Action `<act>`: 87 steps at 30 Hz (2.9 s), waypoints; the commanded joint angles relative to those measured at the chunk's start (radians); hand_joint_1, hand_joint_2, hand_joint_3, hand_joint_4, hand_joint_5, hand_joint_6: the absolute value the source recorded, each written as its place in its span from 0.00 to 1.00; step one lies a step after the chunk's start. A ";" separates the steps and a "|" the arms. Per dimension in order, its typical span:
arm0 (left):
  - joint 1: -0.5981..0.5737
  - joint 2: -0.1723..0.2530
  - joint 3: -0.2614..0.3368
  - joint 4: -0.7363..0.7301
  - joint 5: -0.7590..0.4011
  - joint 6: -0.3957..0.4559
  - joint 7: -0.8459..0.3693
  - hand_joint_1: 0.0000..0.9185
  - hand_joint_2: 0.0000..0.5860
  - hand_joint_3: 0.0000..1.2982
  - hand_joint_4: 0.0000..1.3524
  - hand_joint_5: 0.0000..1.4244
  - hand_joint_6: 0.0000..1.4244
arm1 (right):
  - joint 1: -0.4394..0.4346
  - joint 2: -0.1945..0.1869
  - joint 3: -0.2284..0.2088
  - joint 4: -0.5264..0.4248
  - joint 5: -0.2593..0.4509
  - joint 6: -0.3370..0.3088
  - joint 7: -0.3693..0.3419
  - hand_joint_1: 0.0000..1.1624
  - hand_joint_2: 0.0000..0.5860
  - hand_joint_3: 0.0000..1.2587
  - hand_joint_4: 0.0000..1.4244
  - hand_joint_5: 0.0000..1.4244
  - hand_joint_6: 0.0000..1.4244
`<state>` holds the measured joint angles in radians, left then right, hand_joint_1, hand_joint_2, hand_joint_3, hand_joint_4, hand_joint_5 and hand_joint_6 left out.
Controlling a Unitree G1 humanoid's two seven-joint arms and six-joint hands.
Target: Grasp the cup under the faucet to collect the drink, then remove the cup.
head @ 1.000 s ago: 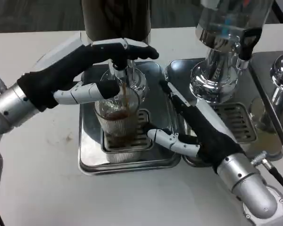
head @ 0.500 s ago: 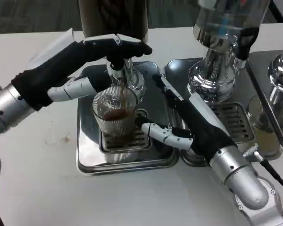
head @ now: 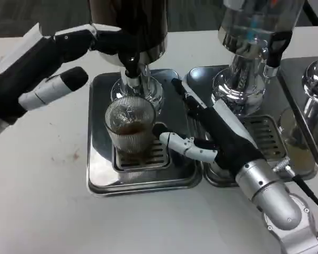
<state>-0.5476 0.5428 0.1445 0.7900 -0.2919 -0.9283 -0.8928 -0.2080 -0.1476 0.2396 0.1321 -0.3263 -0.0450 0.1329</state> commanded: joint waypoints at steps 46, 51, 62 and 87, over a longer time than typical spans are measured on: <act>0.278 0.051 0.148 0.079 0.054 0.093 0.138 0.00 0.16 0.28 0.22 0.19 0.22 | -0.118 0.031 0.031 0.175 0.050 -0.094 0.045 0.37 0.39 0.00 0.00 0.00 0.04; 0.285 0.054 0.150 0.111 0.067 0.092 0.150 0.00 0.17 0.30 0.23 0.20 0.22 | -0.143 0.028 0.049 0.204 0.037 -0.093 0.062 0.36 0.39 0.00 0.00 0.00 0.03; 0.300 0.053 0.149 0.115 0.072 0.084 0.150 0.00 0.18 0.31 0.24 0.21 0.23 | -0.173 0.047 0.055 0.285 0.056 -0.125 0.060 0.37 0.37 0.00 0.00 0.00 0.01; 0.331 0.067 0.158 0.109 0.068 0.094 0.163 0.00 0.22 0.35 0.27 0.22 0.24 | -0.183 0.075 0.093 0.318 -0.060 -0.130 -0.046 0.48 0.36 0.00 0.00 0.00 0.07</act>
<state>-0.2354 0.5887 0.2969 0.9000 -0.2277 -0.8344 -0.7412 -0.3899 -0.0798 0.3217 0.4677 -0.3694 -0.1877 0.1012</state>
